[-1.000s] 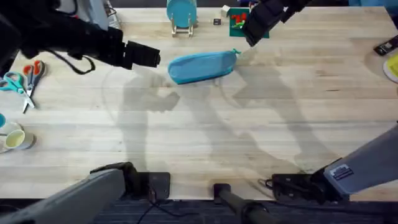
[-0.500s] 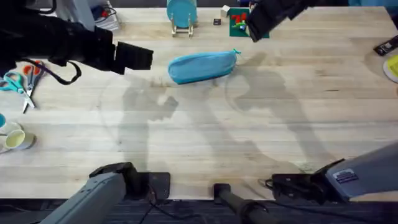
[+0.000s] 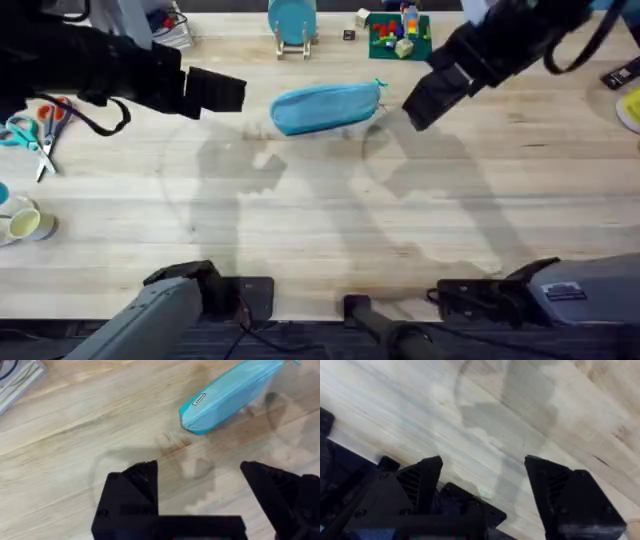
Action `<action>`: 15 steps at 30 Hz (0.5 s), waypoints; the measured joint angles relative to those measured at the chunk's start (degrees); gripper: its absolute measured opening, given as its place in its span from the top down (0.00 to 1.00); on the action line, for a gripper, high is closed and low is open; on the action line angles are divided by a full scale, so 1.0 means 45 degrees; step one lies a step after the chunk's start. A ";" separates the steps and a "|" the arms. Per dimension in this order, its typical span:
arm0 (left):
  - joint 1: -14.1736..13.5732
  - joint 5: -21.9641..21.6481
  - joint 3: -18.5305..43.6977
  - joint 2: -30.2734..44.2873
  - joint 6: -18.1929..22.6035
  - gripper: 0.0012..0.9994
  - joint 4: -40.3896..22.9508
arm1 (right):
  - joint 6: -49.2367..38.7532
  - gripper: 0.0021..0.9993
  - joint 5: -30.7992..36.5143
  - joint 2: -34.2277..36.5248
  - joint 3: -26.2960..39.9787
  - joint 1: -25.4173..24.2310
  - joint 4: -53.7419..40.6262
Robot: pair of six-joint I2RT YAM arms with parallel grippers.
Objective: Unzip the bag, pick up the pens from the table one at a time and place them inside, then zip the bag closed.
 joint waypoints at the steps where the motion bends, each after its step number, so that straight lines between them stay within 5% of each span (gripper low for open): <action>1: 0.0000 0.0000 -0.0002 0.0000 0.0000 0.00 -0.0005 | 0.0001 0.00 0.0000 -0.0080 -0.0248 0.0001 0.0085; 15: 0.0000 -0.0005 0.0002 0.0000 -0.0029 0.00 -0.0257 | 0.0046 0.00 -0.0709 -0.0202 -0.1138 0.0005 0.0258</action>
